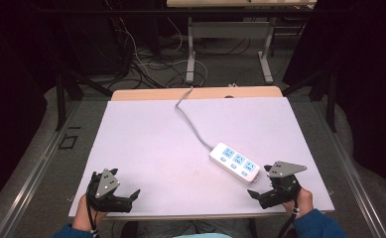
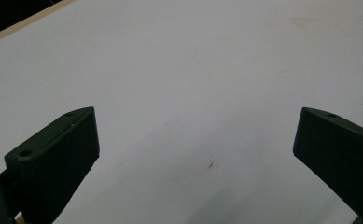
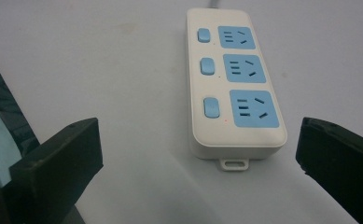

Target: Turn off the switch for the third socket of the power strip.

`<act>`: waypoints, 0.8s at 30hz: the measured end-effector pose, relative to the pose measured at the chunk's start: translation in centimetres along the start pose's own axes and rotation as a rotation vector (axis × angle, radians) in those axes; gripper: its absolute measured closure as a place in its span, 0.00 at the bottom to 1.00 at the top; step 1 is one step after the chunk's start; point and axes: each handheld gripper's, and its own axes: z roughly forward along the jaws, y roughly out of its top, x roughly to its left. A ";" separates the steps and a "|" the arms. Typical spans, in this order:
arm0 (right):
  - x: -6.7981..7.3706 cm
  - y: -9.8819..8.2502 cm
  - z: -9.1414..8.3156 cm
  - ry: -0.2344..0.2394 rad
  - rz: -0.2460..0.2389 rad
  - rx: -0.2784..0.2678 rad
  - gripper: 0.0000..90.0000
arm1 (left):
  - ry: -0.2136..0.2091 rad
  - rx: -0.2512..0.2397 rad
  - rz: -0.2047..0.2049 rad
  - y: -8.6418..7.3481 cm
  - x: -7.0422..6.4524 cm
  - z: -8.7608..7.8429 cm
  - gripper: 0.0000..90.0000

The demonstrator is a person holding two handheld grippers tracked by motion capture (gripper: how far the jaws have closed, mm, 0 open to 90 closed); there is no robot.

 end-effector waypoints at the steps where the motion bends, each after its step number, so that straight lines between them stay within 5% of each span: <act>1: 0.1 0.0 0.0 0.005 0.004 0.009 0.00 | -0.002 0.001 0.000 0.0 0.0 0.0 0.00; 24: 0.0 1.0 0.5 -0.001 0.000 0.016 0.00 | 0.000 0.008 0.018 0.0 0.1 0.1 0.00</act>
